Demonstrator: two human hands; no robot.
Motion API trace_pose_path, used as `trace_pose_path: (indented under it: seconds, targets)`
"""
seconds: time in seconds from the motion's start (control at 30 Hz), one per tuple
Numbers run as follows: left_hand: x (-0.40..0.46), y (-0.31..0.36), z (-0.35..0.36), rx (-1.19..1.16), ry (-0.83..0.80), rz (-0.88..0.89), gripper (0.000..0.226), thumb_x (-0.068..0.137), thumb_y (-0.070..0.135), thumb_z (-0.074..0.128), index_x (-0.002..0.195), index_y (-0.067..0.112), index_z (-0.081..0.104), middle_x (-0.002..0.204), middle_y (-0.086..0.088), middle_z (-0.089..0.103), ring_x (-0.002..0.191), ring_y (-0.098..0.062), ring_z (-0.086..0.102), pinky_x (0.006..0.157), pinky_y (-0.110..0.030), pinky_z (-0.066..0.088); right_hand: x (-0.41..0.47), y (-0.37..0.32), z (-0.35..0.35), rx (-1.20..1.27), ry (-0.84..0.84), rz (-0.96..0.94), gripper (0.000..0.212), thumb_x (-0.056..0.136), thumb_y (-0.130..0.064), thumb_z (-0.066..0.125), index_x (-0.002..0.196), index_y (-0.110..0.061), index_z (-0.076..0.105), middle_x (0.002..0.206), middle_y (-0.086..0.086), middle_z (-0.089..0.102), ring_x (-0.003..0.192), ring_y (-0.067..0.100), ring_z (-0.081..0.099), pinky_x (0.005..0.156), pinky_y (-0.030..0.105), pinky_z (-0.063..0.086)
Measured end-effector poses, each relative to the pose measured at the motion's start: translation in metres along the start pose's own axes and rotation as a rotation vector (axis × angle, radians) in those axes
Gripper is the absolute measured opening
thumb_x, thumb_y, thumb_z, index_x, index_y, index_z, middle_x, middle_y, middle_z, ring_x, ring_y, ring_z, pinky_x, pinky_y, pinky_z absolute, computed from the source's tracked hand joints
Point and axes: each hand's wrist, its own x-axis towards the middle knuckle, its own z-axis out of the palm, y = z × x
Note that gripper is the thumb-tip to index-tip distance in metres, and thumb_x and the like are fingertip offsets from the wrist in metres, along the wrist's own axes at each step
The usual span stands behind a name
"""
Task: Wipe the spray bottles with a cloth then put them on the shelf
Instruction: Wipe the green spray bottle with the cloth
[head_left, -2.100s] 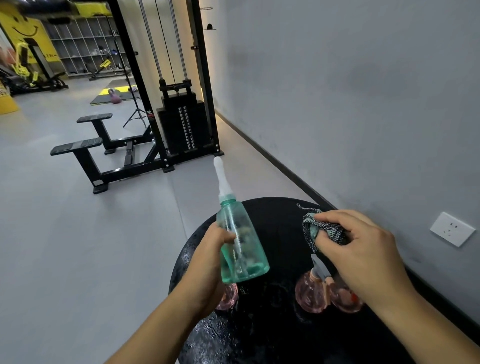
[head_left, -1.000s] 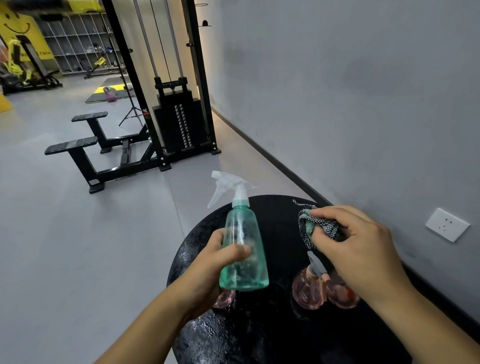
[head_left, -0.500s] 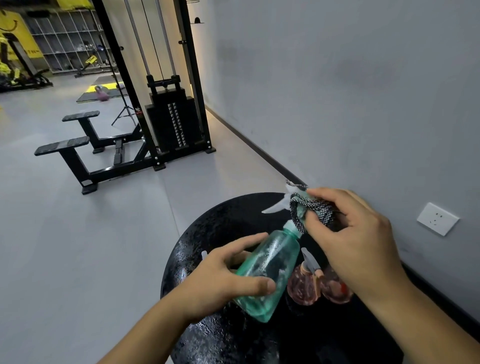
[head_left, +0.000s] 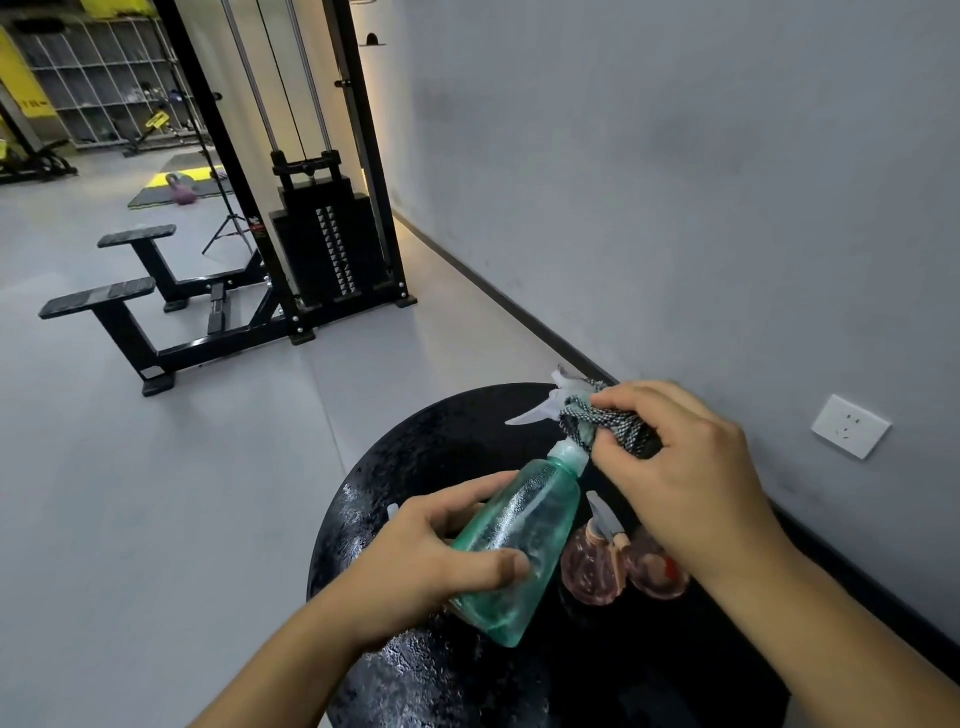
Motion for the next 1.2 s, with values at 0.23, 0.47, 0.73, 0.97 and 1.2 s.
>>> trace_pose_path:
  seconds: [0.23,0.47,0.73,0.97,1.2]
  targets:
    - [0.001,-0.003,-0.002,-0.003,0.017,-0.009,0.063,0.083,0.014,0.087,0.137,0.042,0.069,0.125,-0.002,0.078,0.113,-0.027,0.076,0.101,-0.041,0.060,-0.003,-0.002,0.004,0.003,-0.100,-0.017,0.029,0.084,-0.008,0.077,0.104,-0.029,0.079,0.107,-0.022,0.070,0.104,-0.005,0.064,0.089,0.003,0.043]
    - [-0.001,0.003,0.008,0.044,-0.020,-0.004,0.064,0.087,0.005,0.085,0.134,0.045,0.070,0.116,0.001,0.080,0.101,-0.018,0.078,0.087,-0.028,0.061,0.003,-0.001,0.006,0.017,0.043,-0.022,0.030,0.085,-0.007,0.078,0.108,-0.025,0.080,0.107,-0.020,0.069,0.100,-0.007,0.064,0.087,0.000,0.040]
    - [-0.002,0.005,0.008,0.088,0.077,-0.013,0.065,0.084,0.006,0.088,0.136,0.039,0.068,0.113,0.008,0.081,0.096,-0.008,0.078,0.078,-0.018,0.057,0.005,0.007,0.005,-0.056,0.001,0.058,0.028,0.083,-0.010,0.077,0.104,-0.029,0.079,0.102,-0.019,0.068,0.094,-0.009,0.062,0.077,-0.002,0.040]
    - [-0.003,0.008,0.013,0.113,0.024,-0.024,0.066,0.085,0.008,0.088,0.139,0.039,0.066,0.113,0.009,0.081,0.099,-0.012,0.079,0.082,-0.020,0.058,0.006,0.000,0.004,-0.001,0.033,0.006,0.031,0.086,-0.009,0.076,0.111,-0.027,0.078,0.107,-0.021,0.068,0.099,-0.009,0.063,0.084,-0.001,0.041]
    - [-0.004,0.009,0.009,0.120,0.081,-0.016,0.067,0.083,0.008,0.090,0.137,0.039,0.068,0.111,0.013,0.081,0.097,-0.008,0.078,0.080,-0.017,0.058,0.004,0.009,0.003,-0.043,0.004,0.042,0.028,0.083,-0.010,0.079,0.104,-0.028,0.079,0.102,-0.019,0.069,0.094,-0.008,0.062,0.078,-0.001,0.041]
